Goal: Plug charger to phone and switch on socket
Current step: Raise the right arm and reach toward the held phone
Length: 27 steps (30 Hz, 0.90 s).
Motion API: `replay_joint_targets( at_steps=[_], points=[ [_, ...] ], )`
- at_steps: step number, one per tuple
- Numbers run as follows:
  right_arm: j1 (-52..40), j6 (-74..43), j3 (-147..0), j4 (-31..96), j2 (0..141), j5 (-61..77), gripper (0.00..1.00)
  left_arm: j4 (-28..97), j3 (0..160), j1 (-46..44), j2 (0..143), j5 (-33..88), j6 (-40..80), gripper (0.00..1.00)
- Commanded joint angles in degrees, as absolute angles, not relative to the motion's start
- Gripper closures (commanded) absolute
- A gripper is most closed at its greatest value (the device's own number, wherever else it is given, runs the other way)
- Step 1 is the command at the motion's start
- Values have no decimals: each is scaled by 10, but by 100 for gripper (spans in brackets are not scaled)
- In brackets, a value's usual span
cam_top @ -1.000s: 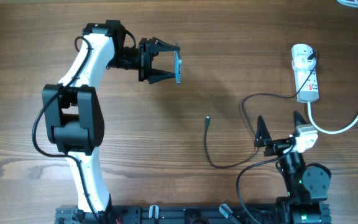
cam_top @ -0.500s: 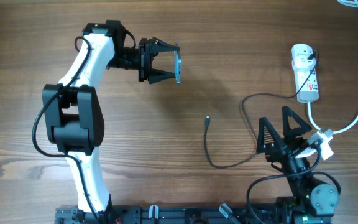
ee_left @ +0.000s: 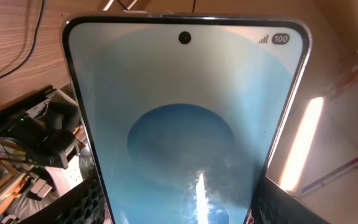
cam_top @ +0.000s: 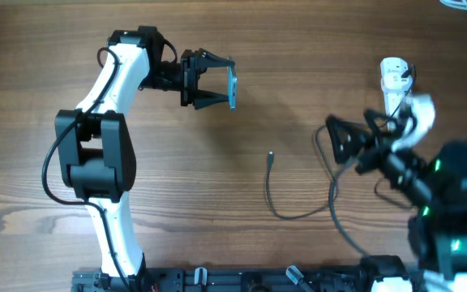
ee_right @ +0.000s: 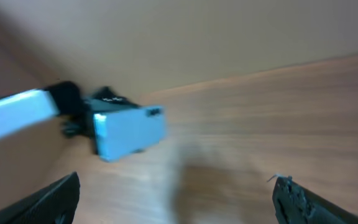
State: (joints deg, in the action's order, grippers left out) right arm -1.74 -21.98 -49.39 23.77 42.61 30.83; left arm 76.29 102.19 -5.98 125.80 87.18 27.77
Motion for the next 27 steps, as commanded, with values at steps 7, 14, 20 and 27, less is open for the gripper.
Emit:
replay_joint_targets(
  at_steps=[7,14,20,27],
  points=[
    [-72,-295,-564,186,578,531,1,764,1035,-57,1259,903,279,39],
    [-263,-242,-781,488,691,125,1,763,1035,-57,1259,903,279,39],
    [-387,-274,-955,612,809,-48,2,764,1035,-57,1259,903,279,39],
    [-454,-318,-994,585,896,-123,5,764,1035,-58,1259,903,279,39]
  ],
)
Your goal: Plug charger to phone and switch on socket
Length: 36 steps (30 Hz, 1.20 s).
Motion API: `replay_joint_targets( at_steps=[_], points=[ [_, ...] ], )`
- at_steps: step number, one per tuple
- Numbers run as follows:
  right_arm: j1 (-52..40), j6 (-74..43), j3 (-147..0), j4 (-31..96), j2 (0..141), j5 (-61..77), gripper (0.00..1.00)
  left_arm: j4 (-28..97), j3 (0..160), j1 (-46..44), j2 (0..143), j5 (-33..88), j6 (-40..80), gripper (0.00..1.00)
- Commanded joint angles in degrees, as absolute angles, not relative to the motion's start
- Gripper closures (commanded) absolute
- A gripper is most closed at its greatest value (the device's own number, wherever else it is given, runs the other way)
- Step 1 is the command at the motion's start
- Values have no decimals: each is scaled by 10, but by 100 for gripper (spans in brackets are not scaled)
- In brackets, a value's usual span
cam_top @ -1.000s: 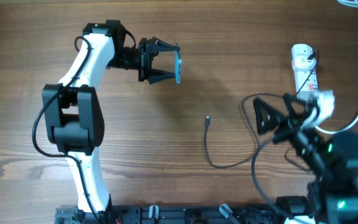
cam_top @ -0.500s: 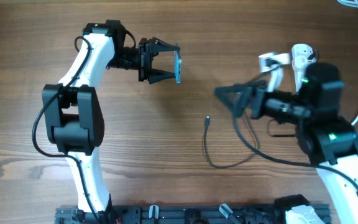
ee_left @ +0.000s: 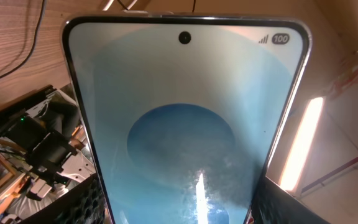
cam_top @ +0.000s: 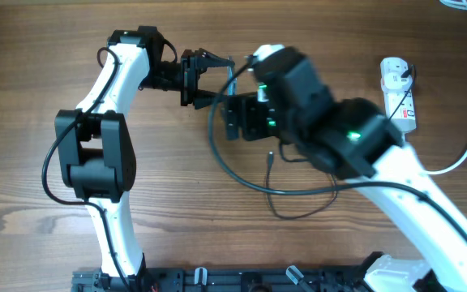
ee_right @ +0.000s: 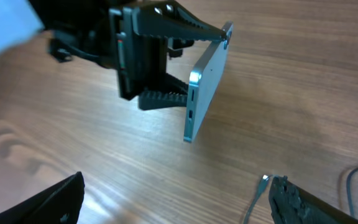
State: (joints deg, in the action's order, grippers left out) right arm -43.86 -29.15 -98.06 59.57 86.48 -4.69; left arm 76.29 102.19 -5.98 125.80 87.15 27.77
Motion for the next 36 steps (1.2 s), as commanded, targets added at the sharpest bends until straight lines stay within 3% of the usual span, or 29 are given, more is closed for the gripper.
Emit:
replay_joint_targets(
  at_steps=[1,6,13,22,28,36],
  points=[
    [-456,-321,-994,579,908,-127,5,764,1035,-59,1259,903,279,39],
    [-456,-362,-994,555,943,-180,10,764,1035,-64,1259,903,279,39],
    [-456,-390,-992,521,959,-186,33,777,1035,-66,1259,903,279,39],
    [-456,-390,-991,519,988,-193,34,777,1035,-66,1259,903,279,39],
    [-456,-390,-991,512,989,-214,50,777,1035,-66,1259,903,279,39],
    [-456,-390,-991,505,1005,-214,53,777,1035,-66,1259,903,279,39]
  ],
)
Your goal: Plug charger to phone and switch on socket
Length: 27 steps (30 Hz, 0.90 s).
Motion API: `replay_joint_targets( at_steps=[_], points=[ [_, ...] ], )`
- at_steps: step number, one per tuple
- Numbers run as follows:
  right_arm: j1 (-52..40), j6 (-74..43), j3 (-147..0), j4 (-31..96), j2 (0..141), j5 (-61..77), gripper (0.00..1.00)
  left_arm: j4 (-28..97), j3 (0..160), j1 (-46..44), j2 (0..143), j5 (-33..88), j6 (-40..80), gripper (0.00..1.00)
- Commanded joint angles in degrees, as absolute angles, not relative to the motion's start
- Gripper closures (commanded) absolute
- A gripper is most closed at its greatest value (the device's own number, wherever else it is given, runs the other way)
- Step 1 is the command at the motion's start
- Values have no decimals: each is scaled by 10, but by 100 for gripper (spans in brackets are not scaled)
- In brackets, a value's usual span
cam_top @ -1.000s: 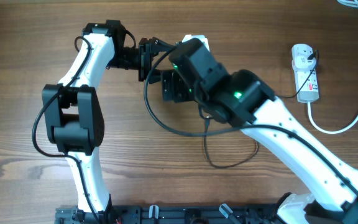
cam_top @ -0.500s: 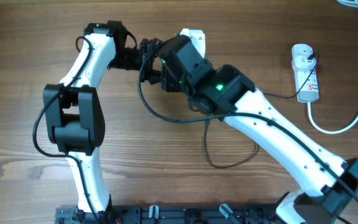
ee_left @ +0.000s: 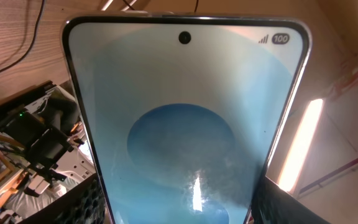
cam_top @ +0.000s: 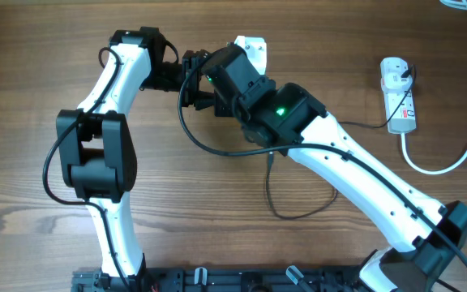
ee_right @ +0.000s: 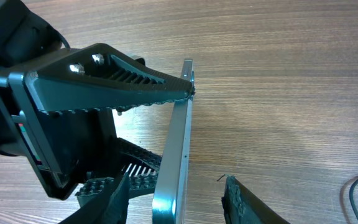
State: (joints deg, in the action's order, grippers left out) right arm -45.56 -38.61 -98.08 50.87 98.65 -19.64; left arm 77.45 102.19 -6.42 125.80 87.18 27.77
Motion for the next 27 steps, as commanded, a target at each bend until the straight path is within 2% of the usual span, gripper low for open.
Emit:
replay_joint_targets(
  at_steps=[1,4,8,27],
  points=[
    [-456,-390,-991,505,1006,-214,55,777,1035,-66,1259,903,279,39],
    [-455,-390,-991,501,1006,-214,64,777,1035,-66,1259,903,279,39],
    [-455,-390,-991,496,1009,-214,65,777,1035,-66,1259,903,279,39],
    [-455,-392,-990,486,1011,-214,96,777,1035,-66,1259,903,279,38]
  ],
)
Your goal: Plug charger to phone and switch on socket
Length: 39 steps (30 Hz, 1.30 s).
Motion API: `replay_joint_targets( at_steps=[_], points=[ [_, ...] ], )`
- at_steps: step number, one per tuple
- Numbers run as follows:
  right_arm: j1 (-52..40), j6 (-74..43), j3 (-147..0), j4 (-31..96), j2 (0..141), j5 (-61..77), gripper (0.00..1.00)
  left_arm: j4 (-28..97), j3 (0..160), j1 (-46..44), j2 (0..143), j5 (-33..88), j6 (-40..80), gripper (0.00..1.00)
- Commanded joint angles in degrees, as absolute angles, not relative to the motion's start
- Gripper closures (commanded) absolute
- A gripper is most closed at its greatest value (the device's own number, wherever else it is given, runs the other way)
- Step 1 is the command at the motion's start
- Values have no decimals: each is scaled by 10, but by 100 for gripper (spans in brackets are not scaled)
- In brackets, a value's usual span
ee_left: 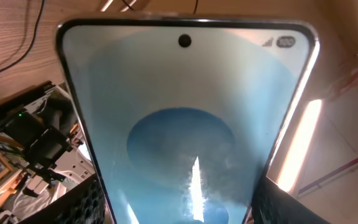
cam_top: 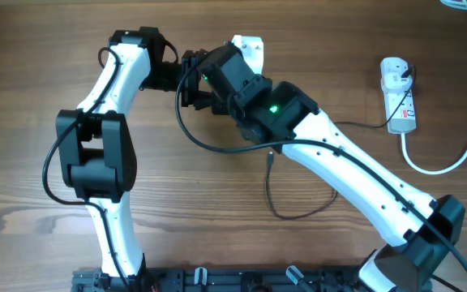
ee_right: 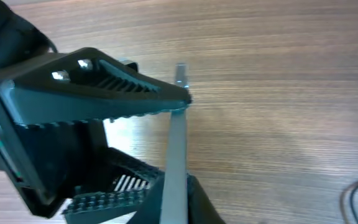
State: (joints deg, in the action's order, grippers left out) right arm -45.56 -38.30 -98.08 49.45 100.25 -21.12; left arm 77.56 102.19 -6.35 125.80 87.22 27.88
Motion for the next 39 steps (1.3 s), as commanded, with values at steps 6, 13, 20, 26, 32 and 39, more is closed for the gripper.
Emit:
replay_joint_targets(
  at_steps=[6,13,20,26,32,39],
  points=[
    [-455,-433,-991,484,1010,-213,96,776,1035,-66,1259,903,279,33],
    [-450,-670,-991,482,981,-214,96,776,1035,-66,1259,903,279,0],
    [-443,-983,-991,502,957,-227,96,777,1035,-66,1259,903,279,4],
    [-443,-1083,-991,514,958,-226,96,777,1035,-66,1259,903,280,29],
    [-443,-1145,-991,533,958,-226,96,779,1035,-66,1259,903,307,43],
    [-443,-1167,-991,534,960,-225,96,779,1035,-66,1259,903,320,51]
  ],
)
